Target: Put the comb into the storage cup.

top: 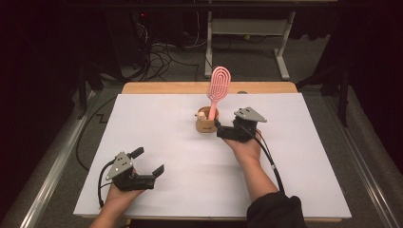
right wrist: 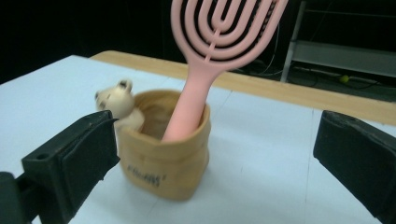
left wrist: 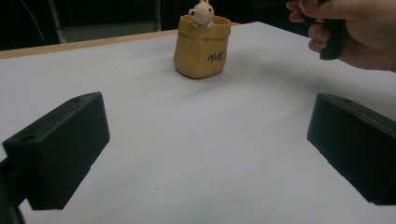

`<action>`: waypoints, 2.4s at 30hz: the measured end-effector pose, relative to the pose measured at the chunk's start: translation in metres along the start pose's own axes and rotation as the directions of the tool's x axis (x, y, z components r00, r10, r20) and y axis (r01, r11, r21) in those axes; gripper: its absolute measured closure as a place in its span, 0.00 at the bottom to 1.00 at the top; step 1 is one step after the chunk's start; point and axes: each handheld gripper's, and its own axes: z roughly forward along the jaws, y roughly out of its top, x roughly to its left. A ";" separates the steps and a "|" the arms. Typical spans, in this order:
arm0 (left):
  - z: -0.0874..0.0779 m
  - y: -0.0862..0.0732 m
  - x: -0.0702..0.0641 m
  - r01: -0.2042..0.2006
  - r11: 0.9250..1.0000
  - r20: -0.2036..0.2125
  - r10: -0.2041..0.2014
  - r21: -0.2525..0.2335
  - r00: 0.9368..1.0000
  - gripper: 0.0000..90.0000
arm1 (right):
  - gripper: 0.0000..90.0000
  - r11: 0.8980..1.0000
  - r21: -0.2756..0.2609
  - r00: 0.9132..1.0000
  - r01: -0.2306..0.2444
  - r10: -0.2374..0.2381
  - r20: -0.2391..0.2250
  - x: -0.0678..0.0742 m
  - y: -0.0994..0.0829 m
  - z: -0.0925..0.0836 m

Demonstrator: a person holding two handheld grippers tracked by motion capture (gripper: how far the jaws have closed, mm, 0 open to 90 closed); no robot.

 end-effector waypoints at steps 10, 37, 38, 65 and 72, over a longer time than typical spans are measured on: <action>-0.003 0.001 0.003 0.010 1.000 -0.016 -0.010 -0.007 1.000 0.00 | 0.00 1.000 -0.012 0.999 0.017 -0.018 -0.036 -0.004 -0.030 -0.044; -0.013 0.000 0.015 0.038 0.999 -0.066 -0.039 -0.012 0.997 0.00 | 0.00 0.998 -0.066 1.000 0.023 -0.022 0.018 -0.059 -0.087 -0.165; -0.013 0.000 0.016 0.041 0.999 -0.070 -0.042 -0.010 0.997 0.00 | 0.00 0.997 -0.069 1.000 0.017 -0.016 0.019 -0.060 -0.089 -0.168; -0.016 -0.002 0.012 0.038 0.999 -0.082 -0.038 -0.001 0.996 0.00 | 0.00 0.995 -0.096 1.000 0.018 -0.017 0.014 -0.069 -0.099 -0.189; -0.018 0.000 0.012 0.030 1.000 -0.085 -0.031 -0.009 0.996 0.00 | 0.00 0.996 -0.088 1.000 0.022 -0.020 0.016 -0.066 -0.099 -0.186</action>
